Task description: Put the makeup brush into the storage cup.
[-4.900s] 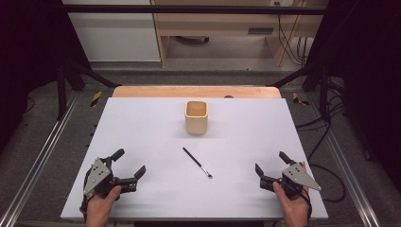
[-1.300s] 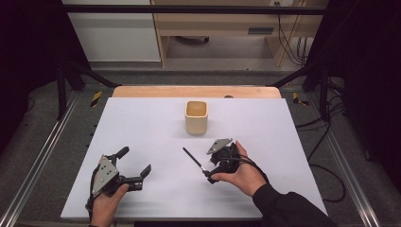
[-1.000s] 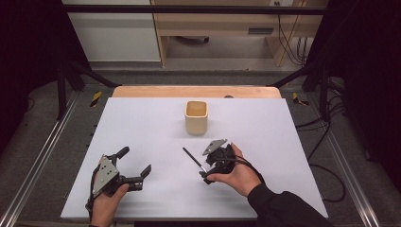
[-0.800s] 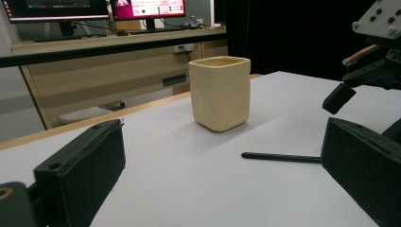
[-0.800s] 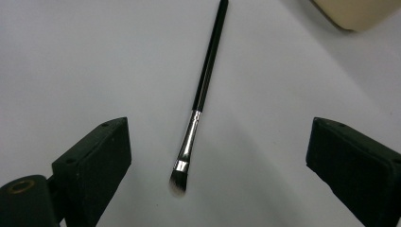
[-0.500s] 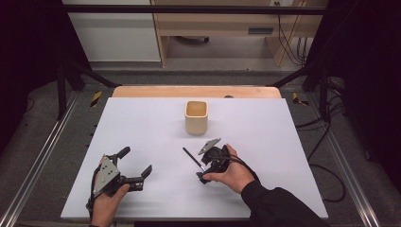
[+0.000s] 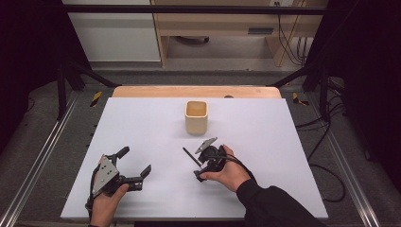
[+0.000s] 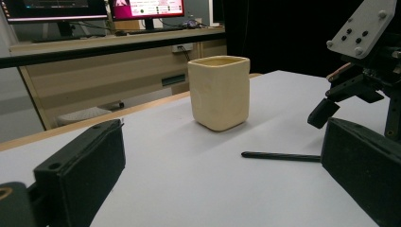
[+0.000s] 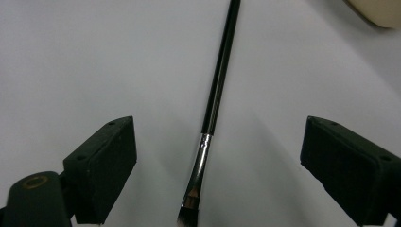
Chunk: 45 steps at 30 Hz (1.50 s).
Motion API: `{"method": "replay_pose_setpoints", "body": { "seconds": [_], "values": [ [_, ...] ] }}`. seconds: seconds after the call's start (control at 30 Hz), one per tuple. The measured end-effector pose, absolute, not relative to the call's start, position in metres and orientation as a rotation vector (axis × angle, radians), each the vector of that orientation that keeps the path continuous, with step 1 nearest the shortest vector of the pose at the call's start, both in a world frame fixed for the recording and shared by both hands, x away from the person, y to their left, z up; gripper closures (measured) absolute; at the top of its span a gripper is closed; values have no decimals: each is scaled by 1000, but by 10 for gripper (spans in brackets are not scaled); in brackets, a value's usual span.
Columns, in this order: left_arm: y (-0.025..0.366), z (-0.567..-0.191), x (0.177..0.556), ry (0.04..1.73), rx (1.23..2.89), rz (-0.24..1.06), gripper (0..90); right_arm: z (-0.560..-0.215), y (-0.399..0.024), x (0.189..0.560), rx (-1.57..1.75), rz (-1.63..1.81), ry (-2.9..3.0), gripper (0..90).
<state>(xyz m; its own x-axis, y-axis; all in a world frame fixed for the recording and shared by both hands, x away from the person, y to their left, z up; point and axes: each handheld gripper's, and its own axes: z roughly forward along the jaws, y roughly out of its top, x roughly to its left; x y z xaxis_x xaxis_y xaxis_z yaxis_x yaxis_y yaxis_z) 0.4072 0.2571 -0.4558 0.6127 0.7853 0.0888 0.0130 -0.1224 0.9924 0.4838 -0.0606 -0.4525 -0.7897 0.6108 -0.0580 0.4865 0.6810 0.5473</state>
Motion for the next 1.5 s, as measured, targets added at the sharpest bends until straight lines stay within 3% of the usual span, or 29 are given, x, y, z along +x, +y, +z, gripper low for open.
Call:
{"method": "replay_pose_setpoints", "body": {
  "seconds": [0.43, 0.47, 0.53, 0.57, 0.9, 1.5],
  "values": [
    [256, -456, 408, 684, 1578, 755, 4, -448, -61, 488, 904, 769, 2669, 252],
    [256, -456, 408, 683, 1579, 754, 4, -447, -60, 489, 902, 774, 2678, 325],
    [256, -456, 408, 683, 1579, 754, 5, -447, -59, 489, 901, 779, 2681, 340],
    [256, -456, 408, 683, 1579, 754, 5, -448, -58, 490, 915, 778, 2686, 400],
    [256, -457, 408, 681, 1580, 752, 5, -450, -54, 493, 976, 760, 2707, 631],
    [256, -456, 409, 683, 1582, 756, 6, -457, -47, 497, 1050, 740, 2699, 821]
  ]
}}
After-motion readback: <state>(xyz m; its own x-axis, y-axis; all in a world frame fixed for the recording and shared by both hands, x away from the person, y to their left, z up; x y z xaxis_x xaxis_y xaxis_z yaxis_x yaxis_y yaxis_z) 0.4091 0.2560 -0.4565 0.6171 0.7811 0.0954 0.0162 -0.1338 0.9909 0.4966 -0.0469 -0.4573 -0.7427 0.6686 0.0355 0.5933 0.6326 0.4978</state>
